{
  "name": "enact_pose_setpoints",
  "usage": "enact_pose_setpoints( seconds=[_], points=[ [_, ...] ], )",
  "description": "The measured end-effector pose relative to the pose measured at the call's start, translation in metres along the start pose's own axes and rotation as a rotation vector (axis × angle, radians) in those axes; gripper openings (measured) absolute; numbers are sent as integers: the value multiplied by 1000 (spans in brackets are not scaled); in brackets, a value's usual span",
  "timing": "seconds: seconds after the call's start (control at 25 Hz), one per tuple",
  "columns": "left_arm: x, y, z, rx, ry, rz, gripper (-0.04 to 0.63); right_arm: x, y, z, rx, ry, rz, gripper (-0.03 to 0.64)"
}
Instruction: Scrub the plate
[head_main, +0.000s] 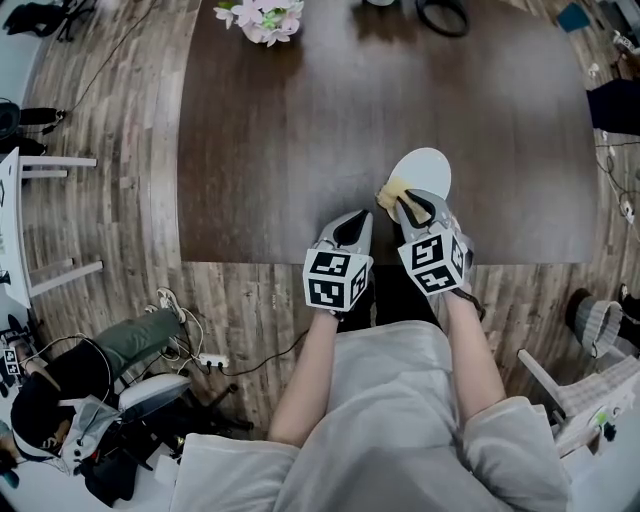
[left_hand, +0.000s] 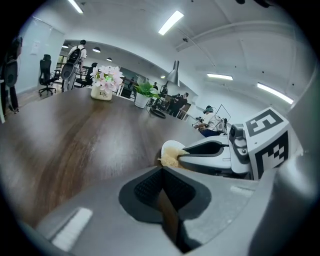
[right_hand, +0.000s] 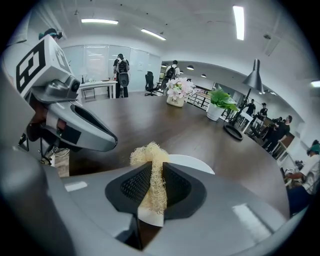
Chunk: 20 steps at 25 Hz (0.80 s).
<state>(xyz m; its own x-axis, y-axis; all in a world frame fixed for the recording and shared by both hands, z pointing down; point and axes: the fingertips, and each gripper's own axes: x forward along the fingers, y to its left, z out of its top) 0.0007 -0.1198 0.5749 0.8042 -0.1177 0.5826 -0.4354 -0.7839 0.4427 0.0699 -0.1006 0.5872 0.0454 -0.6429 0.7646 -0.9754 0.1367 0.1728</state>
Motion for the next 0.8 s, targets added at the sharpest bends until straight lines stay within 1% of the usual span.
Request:
enact_pose_setpoints(
  seconds=[0.32,0.56,0.8],
  points=[
    [15,-5,4,4,24,-17,2,10,-17,8,24,-6,-7,89],
    [26,-7,3,9,46,-22,2,15,-29,12,11,-8,-9,91],
    [31,-3,7,-1,47,-16,2,20,-46,15,12,-8,-31,91]
  ],
)
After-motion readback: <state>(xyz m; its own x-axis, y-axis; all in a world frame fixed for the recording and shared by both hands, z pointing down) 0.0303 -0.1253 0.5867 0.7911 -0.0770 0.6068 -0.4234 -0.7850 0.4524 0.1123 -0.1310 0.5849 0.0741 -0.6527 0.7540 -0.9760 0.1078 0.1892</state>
